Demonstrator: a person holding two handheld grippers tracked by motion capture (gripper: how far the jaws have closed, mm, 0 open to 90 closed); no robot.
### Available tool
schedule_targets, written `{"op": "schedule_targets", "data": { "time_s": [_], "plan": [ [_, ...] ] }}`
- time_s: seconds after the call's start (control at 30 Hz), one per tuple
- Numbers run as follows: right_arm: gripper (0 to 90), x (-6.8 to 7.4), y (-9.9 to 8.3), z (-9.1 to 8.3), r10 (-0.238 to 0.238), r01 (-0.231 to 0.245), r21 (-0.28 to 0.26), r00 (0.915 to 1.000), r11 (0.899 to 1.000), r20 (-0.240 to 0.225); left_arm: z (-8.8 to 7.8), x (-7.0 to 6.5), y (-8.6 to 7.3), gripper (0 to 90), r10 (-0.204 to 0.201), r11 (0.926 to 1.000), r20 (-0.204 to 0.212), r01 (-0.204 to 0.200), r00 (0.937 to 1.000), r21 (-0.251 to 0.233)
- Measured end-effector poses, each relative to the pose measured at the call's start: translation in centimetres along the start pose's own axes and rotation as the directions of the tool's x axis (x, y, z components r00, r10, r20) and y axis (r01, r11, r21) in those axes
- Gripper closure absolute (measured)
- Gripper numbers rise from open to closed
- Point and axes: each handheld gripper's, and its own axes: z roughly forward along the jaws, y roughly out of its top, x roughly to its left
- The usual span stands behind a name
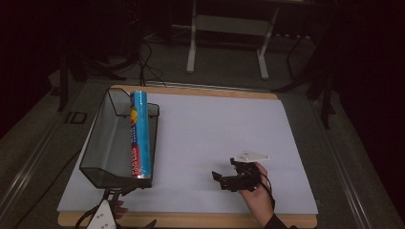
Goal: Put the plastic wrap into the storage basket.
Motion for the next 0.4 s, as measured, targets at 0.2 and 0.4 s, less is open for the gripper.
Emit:
{"op": "schedule_targets", "data": {
  "time_s": [0.2, 0.4],
  "plan": [
    [11.6, -0.22, -0.29, 0.63, -0.016, 0.016, 0.009, 0.9998, 1.000, 0.012, -0.08, 0.08, -0.03, 0.8, 0.001, 1.0000, 0.002, -0.001, 1.0000, 0.000],
    [11.5, -0.45, -0.33, 0.70, -0.021, 0.021, -0.001, 0.9993, 1.000, 0.030, -0.07, 0.09, -0.03, 0.8, 0.000, 1.0000, 0.004, 0.000, 1.0000, -0.002]
  ]
}}
